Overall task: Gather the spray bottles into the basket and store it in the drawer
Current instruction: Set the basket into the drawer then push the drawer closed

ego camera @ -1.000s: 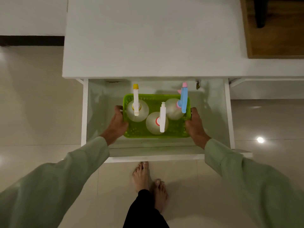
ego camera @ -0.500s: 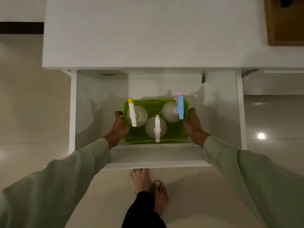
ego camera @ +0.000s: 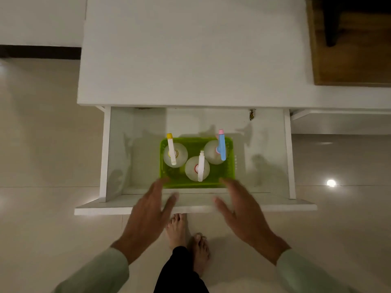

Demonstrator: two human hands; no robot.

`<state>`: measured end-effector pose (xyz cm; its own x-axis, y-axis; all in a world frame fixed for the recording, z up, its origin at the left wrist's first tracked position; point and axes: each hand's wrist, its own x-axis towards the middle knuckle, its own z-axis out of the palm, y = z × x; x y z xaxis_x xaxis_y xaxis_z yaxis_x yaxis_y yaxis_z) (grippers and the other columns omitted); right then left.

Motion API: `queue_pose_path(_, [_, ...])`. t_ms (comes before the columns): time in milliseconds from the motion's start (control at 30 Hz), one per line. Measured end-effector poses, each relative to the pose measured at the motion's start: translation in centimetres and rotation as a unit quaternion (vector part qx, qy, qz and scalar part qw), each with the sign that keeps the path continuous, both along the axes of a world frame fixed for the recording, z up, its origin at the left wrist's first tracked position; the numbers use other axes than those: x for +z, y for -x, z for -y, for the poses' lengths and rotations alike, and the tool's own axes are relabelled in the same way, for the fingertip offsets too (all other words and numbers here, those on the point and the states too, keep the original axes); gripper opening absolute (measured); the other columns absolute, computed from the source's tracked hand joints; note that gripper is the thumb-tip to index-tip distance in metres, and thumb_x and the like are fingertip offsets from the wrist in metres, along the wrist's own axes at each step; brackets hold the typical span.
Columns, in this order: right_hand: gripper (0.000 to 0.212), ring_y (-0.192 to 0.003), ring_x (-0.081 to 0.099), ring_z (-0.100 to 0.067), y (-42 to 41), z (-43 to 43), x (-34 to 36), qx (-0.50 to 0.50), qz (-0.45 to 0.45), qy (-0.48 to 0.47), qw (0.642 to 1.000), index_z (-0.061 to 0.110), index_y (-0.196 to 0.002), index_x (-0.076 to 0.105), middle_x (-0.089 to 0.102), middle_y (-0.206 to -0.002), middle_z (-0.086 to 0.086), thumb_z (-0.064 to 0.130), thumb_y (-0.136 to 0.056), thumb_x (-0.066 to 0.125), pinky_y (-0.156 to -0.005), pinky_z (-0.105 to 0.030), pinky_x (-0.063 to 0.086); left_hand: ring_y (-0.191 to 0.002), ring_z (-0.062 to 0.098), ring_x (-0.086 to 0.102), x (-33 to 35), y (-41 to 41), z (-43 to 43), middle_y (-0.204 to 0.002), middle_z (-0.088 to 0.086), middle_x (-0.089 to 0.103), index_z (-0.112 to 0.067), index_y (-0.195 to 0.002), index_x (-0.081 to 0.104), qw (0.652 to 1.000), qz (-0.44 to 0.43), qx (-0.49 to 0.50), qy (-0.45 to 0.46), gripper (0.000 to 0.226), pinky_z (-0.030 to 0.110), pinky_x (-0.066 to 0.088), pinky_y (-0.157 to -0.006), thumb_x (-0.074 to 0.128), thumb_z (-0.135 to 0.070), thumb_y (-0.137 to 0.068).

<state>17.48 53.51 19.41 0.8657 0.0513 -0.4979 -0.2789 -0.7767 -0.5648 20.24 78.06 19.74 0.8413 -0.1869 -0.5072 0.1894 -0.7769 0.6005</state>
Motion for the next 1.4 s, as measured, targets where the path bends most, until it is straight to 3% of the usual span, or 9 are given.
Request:
queue_pose_path(133, [0.055,-0.127,0.049,-0.016,1.1,0.0,-0.7,0.237,-0.012,0.126,0.963,0.029,-0.148,0.040,0.054,-0.141,0.011,0.058,-0.102,0.033,-0.107,-0.038,0.035,-0.129,0.014,0.051,-0.3,2.0,0.1,-0.145,-0.008,0.050,-0.031,-0.144,0.038,0.982,0.047,-0.161,-0.091,0.052,0.037,0.032,-0.113,0.043,-0.053,-0.097])
queue_pose_path(300, [0.030,-0.102,0.059,-0.025,0.8,-0.3,-1.9,0.277,0.039,0.190,0.941,0.023,-0.126,0.057,0.065,-0.118,0.004,0.036,-0.102,0.046,-0.085,-0.040,0.045,-0.098,0.018,0.071,-1.2,1.4,0.1,-0.110,-0.006,0.073,-0.027,-0.115,0.068,0.953,0.108,-0.242,-0.147,0.040,0.039,0.055,-0.085,0.080,-0.025,-0.077])
queue_pose_path(533, [0.025,-0.106,0.061,-0.027,-1.1,-0.4,-2.3,0.237,0.104,0.225,0.940,0.019,-0.118,0.064,0.066,-0.117,-0.001,0.031,-0.097,0.058,-0.085,-0.041,0.047,-0.108,0.023,0.067,-1.5,-0.9,0.1,-0.120,-0.001,0.070,-0.023,-0.124,0.063,0.956,0.144,-0.220,-0.128,0.034,0.042,0.049,-0.093,0.064,-0.030,-0.091])
queue_pose_path(700, [0.061,-0.131,0.053,-0.039,-4.5,-0.6,-1.6,0.180,0.161,0.234,0.942,0.011,-0.139,0.057,0.055,-0.141,-0.020,0.025,-0.084,0.079,-0.102,-0.053,0.048,-0.147,0.029,0.027,-1.4,-4.3,0.7,-0.158,0.008,0.032,-0.018,-0.151,0.032,0.950,0.205,-0.194,-0.136,0.068,0.051,0.027,-0.117,0.062,-0.032,-0.092])
queue_pose_path(867, [0.102,-0.153,0.020,-0.042,-9.5,-0.3,-0.9,0.149,0.183,0.228,0.945,0.015,-0.159,0.026,0.018,-0.166,-0.023,0.031,-0.076,0.084,-0.118,-0.060,0.029,-0.152,0.031,-0.005,-0.7,-9.3,1.4,-0.165,0.013,-0.001,-0.017,-0.156,0.002,0.941,0.253,-0.168,-0.147,0.109,0.057,0.012,-0.121,0.074,-0.041,-0.078])
queue_pose_path(1000, [0.112,-0.156,0.004,-0.040,-13.3,-0.1,-0.8,0.155,0.189,0.245,0.938,0.020,-0.162,0.010,0.005,-0.169,-0.023,0.030,-0.078,0.083,-0.124,-0.061,0.017,-0.151,0.033,-0.010,-0.7,-13.1,1.9,-0.165,0.015,-0.007,-0.016,-0.156,-0.003,0.933,0.269,-0.163,-0.175,0.115,0.056,0.008,-0.122,0.075,-0.043,-0.076])
queue_pose_path(1133, [0.107,-0.157,0.003,-0.041,-16.2,0.0,-0.9,0.153,0.208,0.271,0.927,0.020,-0.162,0.008,0.004,-0.168,-0.024,0.032,-0.083,0.079,-0.124,-0.062,0.013,-0.152,0.033,-0.007,-1.2,-15.9,2.2,-0.165,0.016,-0.003,-0.015,-0.156,0.002,0.927,0.283,-0.173,-0.177,0.104,0.054,0.007,-0.123,0.071,-0.039,-0.083])
queue_pose_path(1267, [0.096,-0.144,0.033,-0.042,-18.4,-0.3,-0.9,0.148,0.237,0.306,0.910,0.017,-0.155,0.028,0.035,-0.153,-0.024,0.029,-0.078,0.084,-0.117,-0.061,0.029,-0.145,0.035,0.025,-1.4,-17.5,2.4,-0.156,0.015,0.030,-0.015,-0.145,0.033,0.914,0.325,-0.148,-0.194,0.079,0.051,0.025,-0.117,0.074,-0.034,-0.081])
queue_pose_path(1400, [0.073,-0.125,0.047,-0.037,-19.7,-0.6,-1.2,0.138,0.270,0.339,0.891,0.017,-0.139,0.044,0.048,-0.137,-0.019,0.026,-0.078,0.082,-0.100,-0.055,0.039,-0.125,0.035,0.045,-1.6,-18.7,3.2,-0.134,0.012,0.050,-0.016,-0.123,0.048,0.905,0.356,-0.114,-0.203,0.055,0.048,0.036,-0.102,0.077,-0.029,-0.078])
